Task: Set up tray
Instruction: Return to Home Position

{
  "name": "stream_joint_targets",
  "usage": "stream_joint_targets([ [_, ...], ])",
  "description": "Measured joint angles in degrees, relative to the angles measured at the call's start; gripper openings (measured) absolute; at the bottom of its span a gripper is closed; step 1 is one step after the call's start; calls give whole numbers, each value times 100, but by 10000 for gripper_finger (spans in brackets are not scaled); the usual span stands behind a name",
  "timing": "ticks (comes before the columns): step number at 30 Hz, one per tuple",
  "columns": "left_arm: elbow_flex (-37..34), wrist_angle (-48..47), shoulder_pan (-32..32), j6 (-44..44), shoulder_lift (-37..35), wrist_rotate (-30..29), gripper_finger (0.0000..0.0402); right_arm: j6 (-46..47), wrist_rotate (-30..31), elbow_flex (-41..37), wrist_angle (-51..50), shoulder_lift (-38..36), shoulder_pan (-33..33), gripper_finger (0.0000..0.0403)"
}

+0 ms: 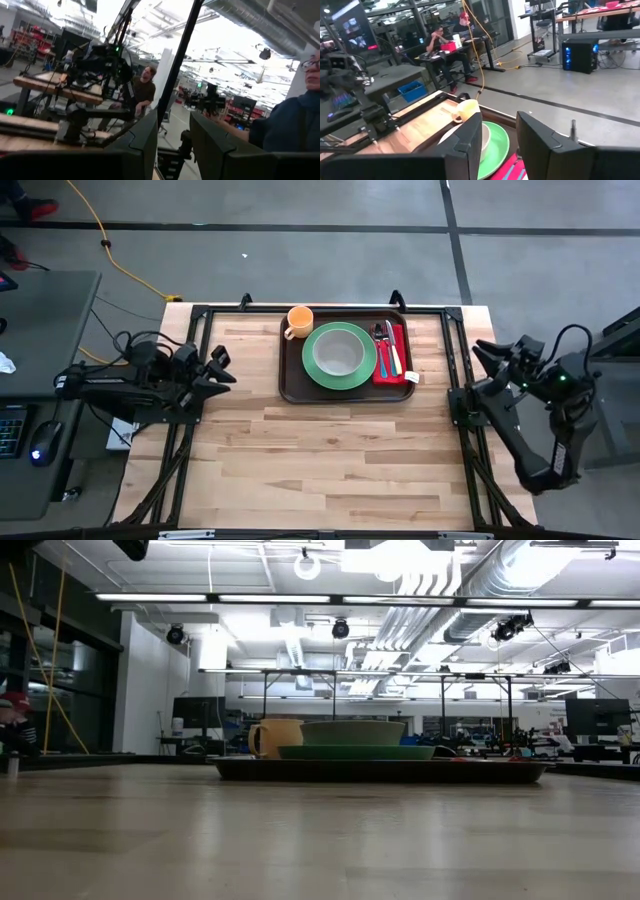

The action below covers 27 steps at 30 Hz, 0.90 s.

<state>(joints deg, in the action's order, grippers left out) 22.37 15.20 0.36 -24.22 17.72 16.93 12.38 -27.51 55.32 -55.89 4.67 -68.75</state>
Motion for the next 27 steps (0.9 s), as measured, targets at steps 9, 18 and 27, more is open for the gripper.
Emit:
stream_joint_targets([
  [9,0,96,-1,44,0,-17,145,86,1453,-2,2,-258,1411,99],
  [18,0,131,0,144,3,-279,145,299,2253,-370,316,-425,2499,99],
  [27,0,133,0,75,13,-297,145,543,2224,-2025,2225,-431,3014,99],
])
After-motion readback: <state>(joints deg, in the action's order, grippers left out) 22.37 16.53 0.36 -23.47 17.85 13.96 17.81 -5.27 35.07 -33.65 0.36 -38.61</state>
